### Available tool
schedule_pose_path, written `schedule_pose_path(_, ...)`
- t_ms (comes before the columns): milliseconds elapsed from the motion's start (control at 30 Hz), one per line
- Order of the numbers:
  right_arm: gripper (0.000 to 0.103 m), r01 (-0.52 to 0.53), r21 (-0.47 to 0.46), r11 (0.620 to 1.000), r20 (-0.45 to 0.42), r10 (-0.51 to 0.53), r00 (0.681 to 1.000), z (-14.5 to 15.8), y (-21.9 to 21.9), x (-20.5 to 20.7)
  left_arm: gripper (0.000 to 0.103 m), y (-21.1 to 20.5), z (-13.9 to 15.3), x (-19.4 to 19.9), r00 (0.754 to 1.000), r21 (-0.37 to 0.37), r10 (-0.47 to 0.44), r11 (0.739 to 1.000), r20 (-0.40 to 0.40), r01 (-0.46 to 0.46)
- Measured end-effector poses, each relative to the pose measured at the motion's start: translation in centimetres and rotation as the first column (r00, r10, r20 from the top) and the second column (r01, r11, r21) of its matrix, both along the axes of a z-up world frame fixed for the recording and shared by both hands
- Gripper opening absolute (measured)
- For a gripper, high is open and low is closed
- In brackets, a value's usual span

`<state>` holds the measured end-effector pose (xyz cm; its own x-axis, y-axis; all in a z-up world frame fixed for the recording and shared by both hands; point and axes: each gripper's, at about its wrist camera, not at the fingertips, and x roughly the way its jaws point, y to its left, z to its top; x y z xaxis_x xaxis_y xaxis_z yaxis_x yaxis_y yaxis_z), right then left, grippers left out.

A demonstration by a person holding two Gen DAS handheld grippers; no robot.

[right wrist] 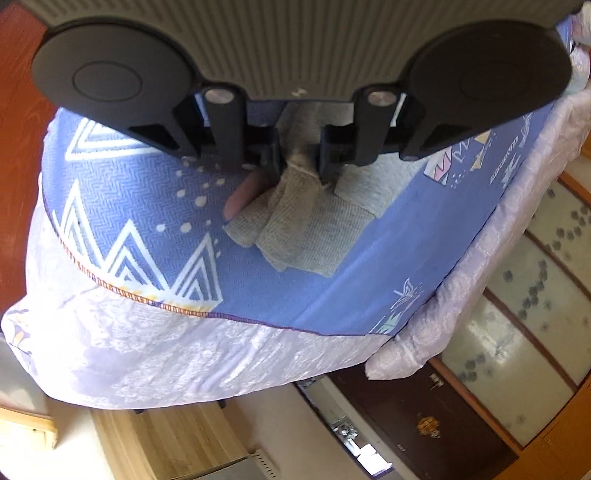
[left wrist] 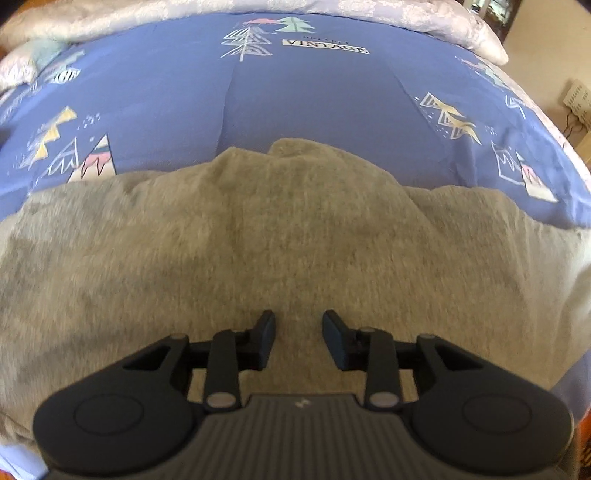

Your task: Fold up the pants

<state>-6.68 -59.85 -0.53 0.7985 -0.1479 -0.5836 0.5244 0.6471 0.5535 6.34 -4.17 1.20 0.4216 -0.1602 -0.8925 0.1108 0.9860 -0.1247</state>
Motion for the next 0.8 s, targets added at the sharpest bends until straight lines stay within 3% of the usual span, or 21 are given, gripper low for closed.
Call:
schedule_pose_path(133, 0.020, -0.032, -0.073, 0.997, 0.064, 0.036, 0.997, 3.5, 2.3, -1.0, 0.031, 1.4, 1.5, -0.1, 1.000, -0.093, 0.024, 0.995, 0.016, -0.022)
schedule_pose_path(233, 0.020, -0.137, -0.140, 0.981, 0.131, 0.155, 0.979, 7.0, 5.5, -1.3, 0.036, 2.8, 3.5, -1.0, 0.997, -0.161, 0.027, 0.987, 0.077, -0.014)
schedule_pose_path(300, 0.020, -0.241, -0.186, 0.952, 0.155, 0.271, 0.950, 9.1, 8.8, -0.8, 0.039, 3.7, 4.4, -1.3, 0.995, -0.232, 0.039, 0.973, 0.097, -0.015)
schedule_pose_path(367, 0.020, -0.363, -0.237, 0.901, 0.153, 0.404, 0.902, 10.3, 12.9, 0.0, 0.041, 4.5, 4.9, -1.5, 0.994, -0.309, 0.046, 0.951, 0.100, -0.013)
schedule_pose_path(500, 0.021, -0.599, -0.268, 0.754, 0.097, 0.640, 0.762, 9.7, 22.5, 2.4, 0.046, 5.8, 4.0, -2.1, 0.996, -0.382, 0.057, 0.924, 0.073, -0.025)
schedule_pose_path(667, 0.021, -0.780, -0.276, 0.561, -0.030, 0.806, 0.591, 6.3, 33.9, 5.1, 0.046, 6.6, 2.0, -2.3, 0.996, -0.424, 0.084, 0.902, -0.002, -0.077)
schedule_pose_path(800, 0.022, -0.848, -0.318, 0.424, -0.145, 0.862, 0.485, 4.0, 39.7, 6.0, 0.051, 6.8, 0.9, -2.1, 0.996, -0.429, 0.087, 0.899, -0.032, -0.092)
